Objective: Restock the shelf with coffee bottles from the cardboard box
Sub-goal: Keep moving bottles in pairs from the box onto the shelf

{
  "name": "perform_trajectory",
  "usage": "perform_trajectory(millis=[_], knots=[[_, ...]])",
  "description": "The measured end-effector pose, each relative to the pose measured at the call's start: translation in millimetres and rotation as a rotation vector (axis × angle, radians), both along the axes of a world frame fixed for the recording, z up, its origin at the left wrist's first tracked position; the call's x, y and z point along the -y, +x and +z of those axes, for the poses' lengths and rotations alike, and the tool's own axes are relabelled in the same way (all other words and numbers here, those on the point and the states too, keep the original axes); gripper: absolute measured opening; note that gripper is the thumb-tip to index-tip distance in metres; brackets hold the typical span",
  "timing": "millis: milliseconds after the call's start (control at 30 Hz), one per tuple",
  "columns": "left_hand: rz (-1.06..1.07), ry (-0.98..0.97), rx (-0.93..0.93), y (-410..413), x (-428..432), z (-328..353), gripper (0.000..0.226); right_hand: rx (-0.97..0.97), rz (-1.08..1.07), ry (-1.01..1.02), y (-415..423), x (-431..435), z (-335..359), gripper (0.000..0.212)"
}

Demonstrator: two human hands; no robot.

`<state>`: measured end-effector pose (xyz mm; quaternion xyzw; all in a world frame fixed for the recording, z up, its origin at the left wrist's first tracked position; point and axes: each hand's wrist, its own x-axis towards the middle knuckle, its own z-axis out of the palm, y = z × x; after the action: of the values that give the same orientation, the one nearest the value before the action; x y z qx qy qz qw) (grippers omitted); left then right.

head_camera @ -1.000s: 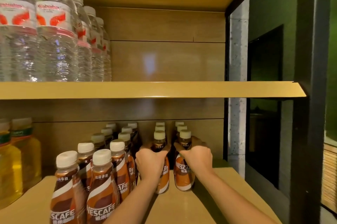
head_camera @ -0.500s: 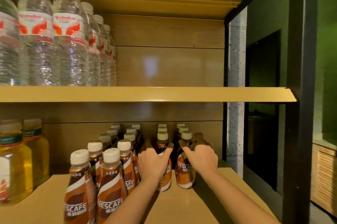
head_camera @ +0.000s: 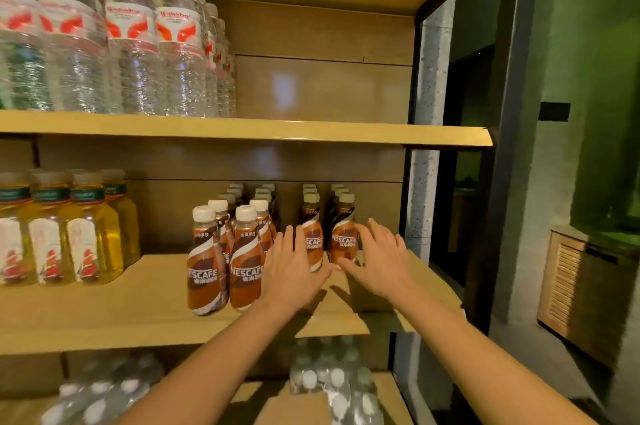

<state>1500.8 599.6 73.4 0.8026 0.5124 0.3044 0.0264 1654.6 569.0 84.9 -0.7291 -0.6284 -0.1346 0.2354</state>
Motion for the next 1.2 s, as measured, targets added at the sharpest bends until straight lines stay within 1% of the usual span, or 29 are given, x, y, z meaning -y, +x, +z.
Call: perform_trajectory(millis=[200, 333, 500, 633, 733, 867, 933, 967, 1033, 1200], knots=[[-0.091, 0.076, -0.218, -45.6, 56.9, -24.2, 0.088, 0.027, 0.025, -0.063, -29.0, 62.1, -21.9, 0.073], [-0.184, 0.084, -0.287, -76.5, 91.3, -57.1, 0.085, 0.035, 0.042, -0.102, -50.5, 99.1, -51.2, 0.071], [-0.247, 0.031, -0.283, -104.1, 115.3, -108.9, 0.079, 0.002, 0.026, -0.220, -77.2, 131.7, -111.2, 0.071], [-0.293, -0.084, -0.295, -114.1, 116.9, -151.0, 0.080, -0.019, -0.013, -0.305, -93.9, 149.4, -160.1, 0.065], [-0.300, -0.186, -0.308, -115.9, 115.7, -179.3, 0.084, -0.060, -0.061, -0.344, -105.9, 156.2, -190.9, 0.065], [-0.337, -0.085, -0.299, -120.5, 111.1, -218.5, 0.080, -0.146, -0.117, -0.461, -115.6, 160.5, -227.5, 0.065], [-0.356, -0.144, -0.335, -120.8, 107.8, -234.2, 0.082, -0.198, -0.138, -0.483, -118.8, 159.7, -245.0, 0.063], [-0.365, -0.205, -0.345, -119.7, 105.4, -242.0, 0.083, -0.222, -0.150, -0.496, -120.2, 158.1, -253.7, 0.063], [-0.375, -0.280, -0.340, -115.2, 99.3, -255.7, 0.082, -0.258, -0.166, -0.536, -121.4, 154.7, -269.2, 0.061], [-0.397, -0.383, -0.282, -105.8, 83.5, -293.3, 0.067, -0.349, -0.161, -0.615, -119.1, 142.8, -298.1, 0.051]])
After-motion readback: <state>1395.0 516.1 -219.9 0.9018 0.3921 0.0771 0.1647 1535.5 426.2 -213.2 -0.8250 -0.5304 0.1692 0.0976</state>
